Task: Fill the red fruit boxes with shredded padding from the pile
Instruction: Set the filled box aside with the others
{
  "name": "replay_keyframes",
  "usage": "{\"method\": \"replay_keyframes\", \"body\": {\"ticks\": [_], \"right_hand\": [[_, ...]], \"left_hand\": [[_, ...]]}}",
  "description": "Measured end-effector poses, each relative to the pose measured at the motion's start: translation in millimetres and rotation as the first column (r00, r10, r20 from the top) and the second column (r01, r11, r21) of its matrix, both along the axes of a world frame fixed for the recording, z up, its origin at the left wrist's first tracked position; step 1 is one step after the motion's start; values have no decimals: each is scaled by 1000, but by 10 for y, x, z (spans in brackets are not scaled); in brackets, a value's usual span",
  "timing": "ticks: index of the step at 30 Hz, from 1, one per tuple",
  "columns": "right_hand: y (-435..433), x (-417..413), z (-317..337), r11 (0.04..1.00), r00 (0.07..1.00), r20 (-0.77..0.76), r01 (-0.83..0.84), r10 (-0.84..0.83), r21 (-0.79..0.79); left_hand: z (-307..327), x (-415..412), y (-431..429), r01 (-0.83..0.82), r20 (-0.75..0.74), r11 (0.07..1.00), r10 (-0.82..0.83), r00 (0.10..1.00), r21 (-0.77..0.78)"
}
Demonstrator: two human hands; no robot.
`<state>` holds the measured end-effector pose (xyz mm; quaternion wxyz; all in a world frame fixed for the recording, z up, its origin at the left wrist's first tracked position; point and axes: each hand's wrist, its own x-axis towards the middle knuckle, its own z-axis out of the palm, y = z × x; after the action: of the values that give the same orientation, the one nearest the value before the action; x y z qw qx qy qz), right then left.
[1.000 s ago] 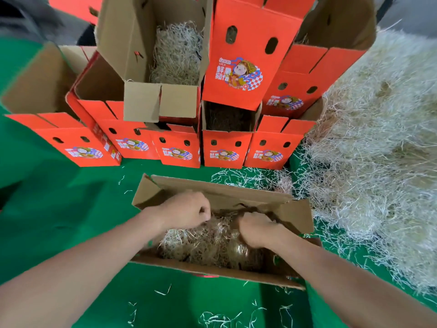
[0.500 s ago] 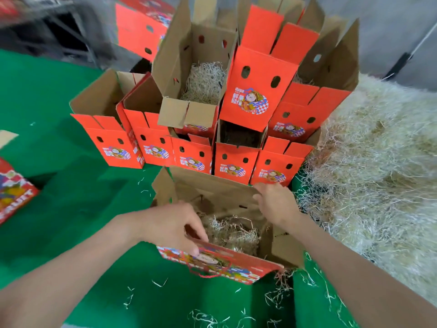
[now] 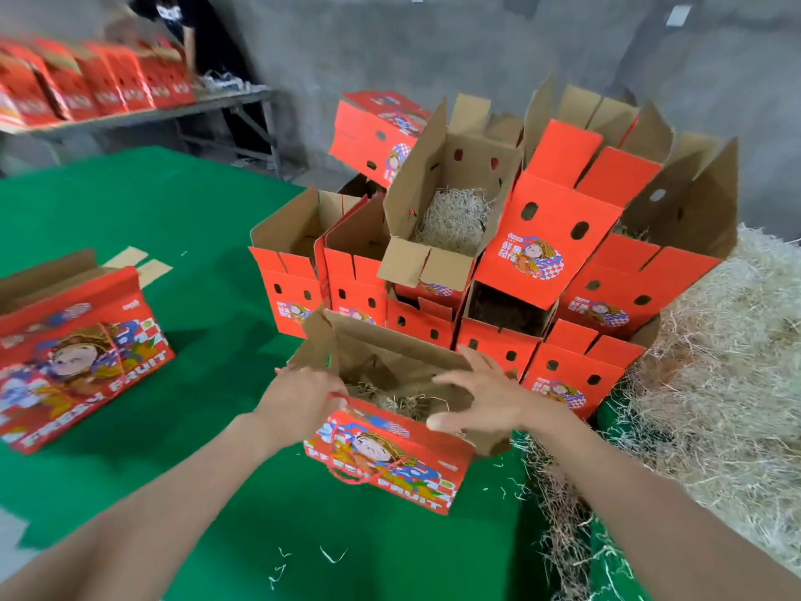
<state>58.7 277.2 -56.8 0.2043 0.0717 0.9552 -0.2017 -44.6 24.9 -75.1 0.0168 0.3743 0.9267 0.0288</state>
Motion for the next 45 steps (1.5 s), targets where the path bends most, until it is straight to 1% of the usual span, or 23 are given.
{"method": "replay_keyframes", "body": {"ticks": [2,3,6,11,13,16,20,23,27,29,32,33,34,35,36,38,39,40,41,42,43,44,45], "right_hand": [[-94,10,-49,998,997,70,-22,18,63],[-161,-4,-96,993,998,55,-24,18,113],[-361,-91,-201,974,989,-148,59,-26,219],[-649,-442,-324,982,956,-262,163,-133,95],[-807,-669,-342,984,949,-285,164,-138,68],[-986,-1061,-346,988,954,-279,137,-113,68],[-1151,-1640,-390,987,960,-273,104,-68,121],[-1331,-2108,-416,984,954,-293,113,-70,135],[-1529,-2702,-329,973,933,-350,153,-85,171],[-1569,-2939,-234,961,946,-315,158,-81,227],[-1686,-3129,-57,900,986,-157,122,-61,419],[-1789,-3164,-4,881,989,-142,110,-49,460],[-1924,-3199,42,876,984,-177,104,-22,472],[-2090,-3234,80,881,967,-254,96,28,464],[-2281,-3270,111,892,928,-358,76,100,445],[-2702,-3360,174,923,806,-538,-27,247,384],[-2921,-3406,196,935,755,-585,-103,296,340],[-3131,-3454,200,943,729,-606,-179,320,282],[-3331,-3496,185,950,735,-602,-233,312,208],[-3510,-3529,162,960,775,-570,-254,273,114],[-3660,-3561,132,969,827,-520,-245,215,11],[-3773,-3587,99,975,876,-458,-207,151,-75],[-3859,-3604,66,980,917,-390,-146,82,-138]], "left_hand": [[-22,-59,-1,-21,-43,1000,21,999,-3],[-26,-86,14,-14,-59,1000,13,998,-21],[-17,-222,54,16,-84,997,-21,996,-70],[-17,-649,-133,-10,-91,1000,9,996,-11],[-18,-853,-275,-36,-68,998,40,997,59],[11,-1169,-541,-71,-1,971,74,997,228],[92,-1491,-1006,-212,137,861,167,976,462],[121,-1706,-1433,-287,180,813,226,957,506],[106,-1987,-2009,-404,172,727,375,911,555],[88,-2086,-2241,-439,173,697,420,891,568],[74,-2196,-2510,-465,169,676,457,873,571],[79,-2225,-2583,-474,175,666,467,867,576],[85,-2255,-2643,-483,179,651,477,861,586],[92,-2286,-2694,-484,175,634,487,856,603],[107,-2311,-2740,-481,163,614,500,851,626],[138,-2366,-2831,-461,117,573,535,837,678],[143,-2401,-2895,-466,87,582,560,824,667],[137,-2445,-2979,-512,84,626,582,809,588],[120,-2486,-3067,-581,102,684,605,790,441],[99,-2517,-3152,-639,129,725,629,767,257],[84,-2529,-3227,-667,153,736,651,744,111],[68,-2519,-3291,-668,179,743,653,736,37],[45,-2485,-3337,-662,196,749,646,738,22]]}}
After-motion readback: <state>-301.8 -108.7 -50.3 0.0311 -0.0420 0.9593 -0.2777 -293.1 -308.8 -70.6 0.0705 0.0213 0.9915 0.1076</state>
